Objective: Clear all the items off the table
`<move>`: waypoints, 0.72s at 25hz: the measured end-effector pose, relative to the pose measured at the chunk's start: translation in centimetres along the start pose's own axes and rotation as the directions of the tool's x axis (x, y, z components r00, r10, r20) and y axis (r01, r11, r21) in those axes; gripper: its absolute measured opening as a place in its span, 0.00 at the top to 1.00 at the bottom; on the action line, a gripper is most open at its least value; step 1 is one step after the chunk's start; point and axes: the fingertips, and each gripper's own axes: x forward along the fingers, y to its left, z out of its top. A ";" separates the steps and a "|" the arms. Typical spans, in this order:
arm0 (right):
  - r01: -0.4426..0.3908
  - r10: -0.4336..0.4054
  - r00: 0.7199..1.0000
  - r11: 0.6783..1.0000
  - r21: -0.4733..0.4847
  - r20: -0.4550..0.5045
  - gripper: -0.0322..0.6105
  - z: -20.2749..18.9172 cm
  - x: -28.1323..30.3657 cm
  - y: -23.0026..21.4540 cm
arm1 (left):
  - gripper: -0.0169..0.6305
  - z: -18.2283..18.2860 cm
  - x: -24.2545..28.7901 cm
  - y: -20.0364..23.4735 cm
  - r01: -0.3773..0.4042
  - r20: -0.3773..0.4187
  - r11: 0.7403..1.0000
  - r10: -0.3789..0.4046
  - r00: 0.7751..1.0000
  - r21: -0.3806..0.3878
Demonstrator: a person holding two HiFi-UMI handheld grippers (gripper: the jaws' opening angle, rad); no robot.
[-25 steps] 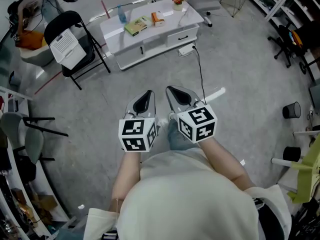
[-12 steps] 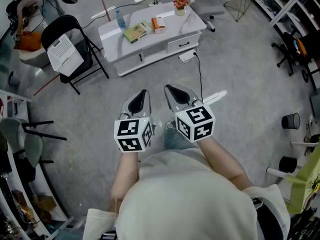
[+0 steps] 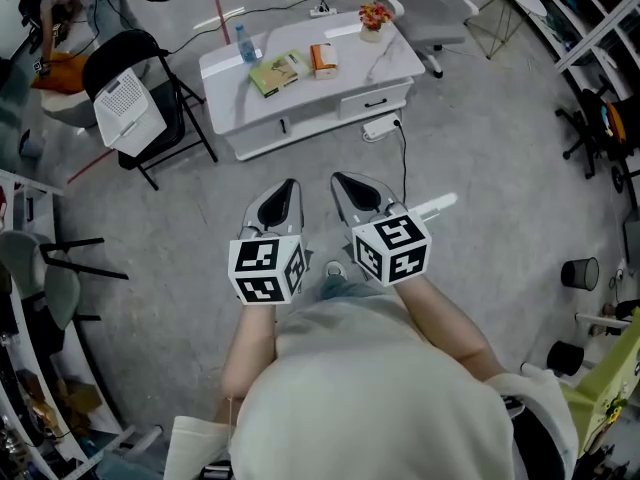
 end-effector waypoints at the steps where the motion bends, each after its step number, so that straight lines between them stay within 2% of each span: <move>1: -0.006 0.006 1.000 1.000 -0.002 -0.001 0.95 0.2 0.5 -0.6 | 0.96 0.3 0.7 0.1 -0.005 0.003 1.000 0.005 1.000 -0.003; 10: -0.045 0.045 0.999 0.999 -0.014 0.000 0.95 1.3 3.3 -4.9 | 0.96 1.1 5.9 0.1 -0.031 0.005 0.999 0.031 1.000 -0.017; 18: -0.077 0.077 0.997 0.997 -0.004 -0.005 0.95 1.9 4.5 -5.6 | 0.96 1.0 7.6 0.6 -0.041 -0.021 0.999 0.041 0.999 -0.026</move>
